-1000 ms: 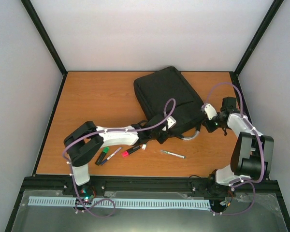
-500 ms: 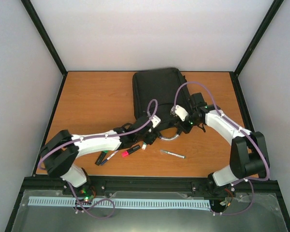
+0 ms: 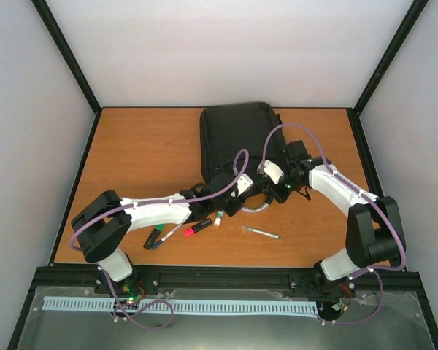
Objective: Pack the student bag
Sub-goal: Zip the student bag at the center of the board.
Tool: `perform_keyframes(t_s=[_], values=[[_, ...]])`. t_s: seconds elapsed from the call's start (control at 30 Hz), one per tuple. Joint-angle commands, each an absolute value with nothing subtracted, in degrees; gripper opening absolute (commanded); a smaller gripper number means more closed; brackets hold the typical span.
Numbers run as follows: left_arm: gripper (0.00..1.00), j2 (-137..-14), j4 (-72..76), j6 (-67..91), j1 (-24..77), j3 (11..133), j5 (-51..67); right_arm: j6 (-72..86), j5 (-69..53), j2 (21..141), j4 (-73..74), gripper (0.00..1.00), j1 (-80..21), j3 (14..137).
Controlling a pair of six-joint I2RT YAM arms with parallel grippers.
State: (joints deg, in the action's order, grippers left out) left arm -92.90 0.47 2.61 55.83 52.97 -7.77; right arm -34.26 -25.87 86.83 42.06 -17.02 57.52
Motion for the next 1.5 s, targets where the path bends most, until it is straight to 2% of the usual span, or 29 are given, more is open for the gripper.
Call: perform_keyframes(t_s=[0.0, 0.1, 0.23, 0.33, 0.7, 1.0, 1.47], values=[[0.45, -95.7, 4.5, 1.3, 56.1, 56.7, -11.6, -35.8, -27.2, 84.0, 43.8, 0.03, -17.3, 56.8], [0.33, -97.1, 5.6, 1.3, 56.0, 56.9, -15.5, -36.6, -27.3, 83.6, 45.3, 0.03, -16.8, 56.1], [0.10, -97.7, 6.9, 1.1, 56.1, 56.1, -18.8, -37.7, -28.2, 83.3, 47.3, 0.03, -15.0, 55.5], [0.02, -97.5, 7.6, 1.0, 56.1, 55.2, -20.2, -39.0, -27.3, 82.8, 48.3, 0.03, -13.2, 55.0], [0.01, -93.0, 7.0, 0.9, 56.1, 50.6, -15.1, -44.4, -23.0, 87.9, 48.7, 0.03, -1.9, 57.3], [0.01, -88.0, 7.1, 0.5, 56.2, 46.1, -13.2, -46.6, -20.9, 94.9, 47.0, 0.03, 2.0, 61.5], [0.01, -86.6, 8.6, 0.3, 56.2, 44.7, -11.6, -42.7, -20.2, 107.5, 44.0, 0.03, 3.9, 74.3]])
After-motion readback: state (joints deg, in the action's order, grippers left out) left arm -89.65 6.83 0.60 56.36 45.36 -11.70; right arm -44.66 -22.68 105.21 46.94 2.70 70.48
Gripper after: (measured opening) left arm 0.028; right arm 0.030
